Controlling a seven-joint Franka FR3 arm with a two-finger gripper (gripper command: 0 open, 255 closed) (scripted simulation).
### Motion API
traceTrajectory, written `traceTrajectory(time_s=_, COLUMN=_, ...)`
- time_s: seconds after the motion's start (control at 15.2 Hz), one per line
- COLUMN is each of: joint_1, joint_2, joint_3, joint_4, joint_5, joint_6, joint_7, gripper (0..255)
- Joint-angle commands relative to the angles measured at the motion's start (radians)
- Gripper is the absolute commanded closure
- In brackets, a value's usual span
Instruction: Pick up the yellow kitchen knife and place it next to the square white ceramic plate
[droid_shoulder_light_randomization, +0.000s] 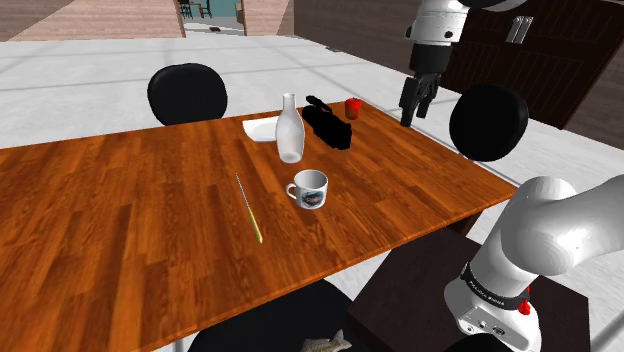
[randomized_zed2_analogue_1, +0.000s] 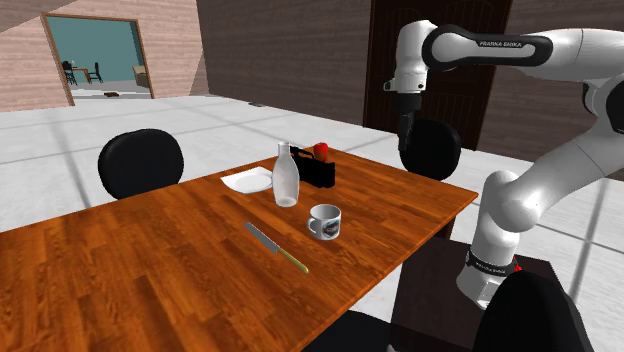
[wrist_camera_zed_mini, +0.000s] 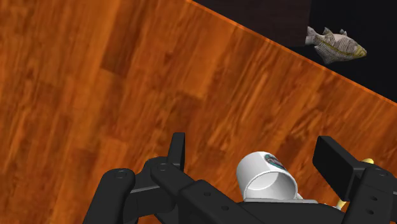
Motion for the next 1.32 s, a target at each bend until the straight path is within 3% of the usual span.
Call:
traceTrajectory(time_s=0.0, joint_1=0.000, joint_2=0.000, joint_3=0.000, joint_4=0.000, joint_5=0.000, joint_6=0.000, joint_7=0.000, gripper=0)
traceTrajectory(time_s=0.66, joint_1=0.025, joint_2=0.196, joint_3=0.182, joint_4=-0.029, joint_5=0.092, joint_6=0.259, joint_7=0.255, gripper=0)
traceTrajectory(time_s=1.25, joint_1=0.029, joint_2=0.479, joint_3=0.325, joint_4=0.074, joint_5=0.082, joint_6=0.465, joint_7=0.491, gripper=0)
